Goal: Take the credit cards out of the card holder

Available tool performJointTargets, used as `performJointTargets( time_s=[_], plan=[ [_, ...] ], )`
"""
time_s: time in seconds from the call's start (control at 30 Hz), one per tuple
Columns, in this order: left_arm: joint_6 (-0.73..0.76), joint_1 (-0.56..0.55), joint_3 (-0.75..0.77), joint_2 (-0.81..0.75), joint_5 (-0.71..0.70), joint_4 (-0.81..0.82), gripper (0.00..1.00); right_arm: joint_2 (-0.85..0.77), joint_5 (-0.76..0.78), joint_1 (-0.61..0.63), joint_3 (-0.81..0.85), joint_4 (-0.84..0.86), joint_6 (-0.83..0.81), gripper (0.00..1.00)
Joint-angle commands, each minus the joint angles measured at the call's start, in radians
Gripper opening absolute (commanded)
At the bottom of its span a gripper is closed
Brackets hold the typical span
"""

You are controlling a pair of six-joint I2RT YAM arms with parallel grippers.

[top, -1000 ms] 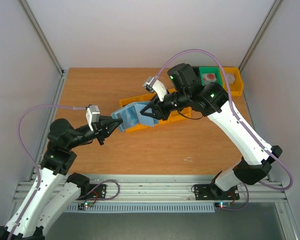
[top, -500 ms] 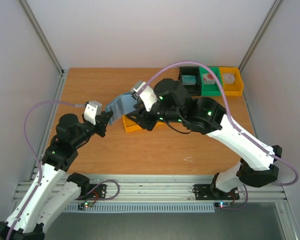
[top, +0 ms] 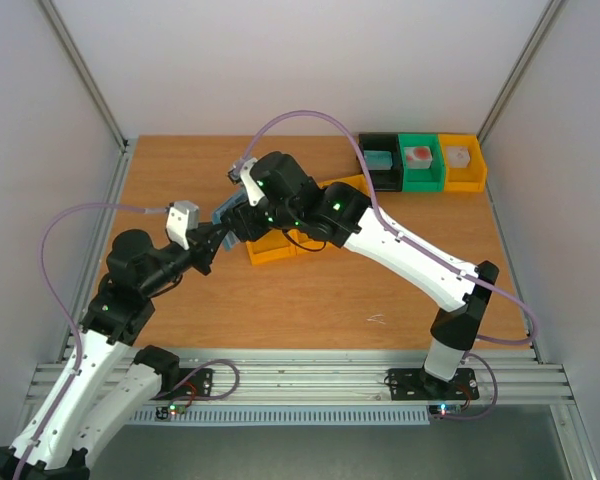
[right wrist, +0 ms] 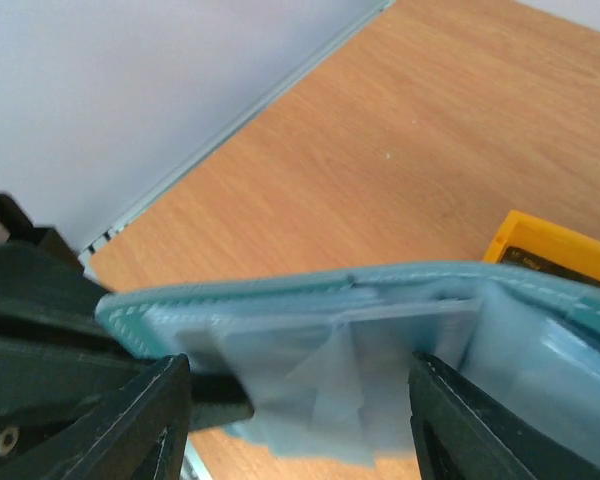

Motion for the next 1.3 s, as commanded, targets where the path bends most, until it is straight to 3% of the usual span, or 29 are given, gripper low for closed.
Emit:
performJointTargets(
  time_s=[0.0, 0.27, 0.43, 0.73, 1.03, 1.27],
  plan=[
    [-0.058, -0.009, -0.002, -0.020, 0.089, 0.156, 0.00, 0.005, 0.080, -0.006, 0.044, -0.005, 0.039, 0.61],
    [-0.101, -0.009, -0.037, -0.035, 0.221, 0.250, 0.00, 0.025, 0.193, -0.029, 0.049, -0.050, 0.028, 0.59],
    [-0.111, -0.009, -0.039, -0.046, 0.208, 0.241, 0.00, -0.002, 0.279, -0.052, 0.030, -0.083, 0.030, 0.52],
    [-0.102, -0.009, -0.027, -0.041, 0.133, 0.188, 0.00, -0.023, 0.328, -0.068, 0.042, -0.153, -0.027, 0.53],
    [-0.087, -0.009, -0.028, -0.033, 0.108, 0.161, 0.00, -0.057, 0.248, -0.095, 0.031, -0.214, -0.086, 0.54],
    [-0.078, -0.009, -0.022, -0.036, 0.107, 0.140, 0.00, -0.096, 0.017, -0.148, -0.004, -0.216, -0.181, 0.60]
  ],
)
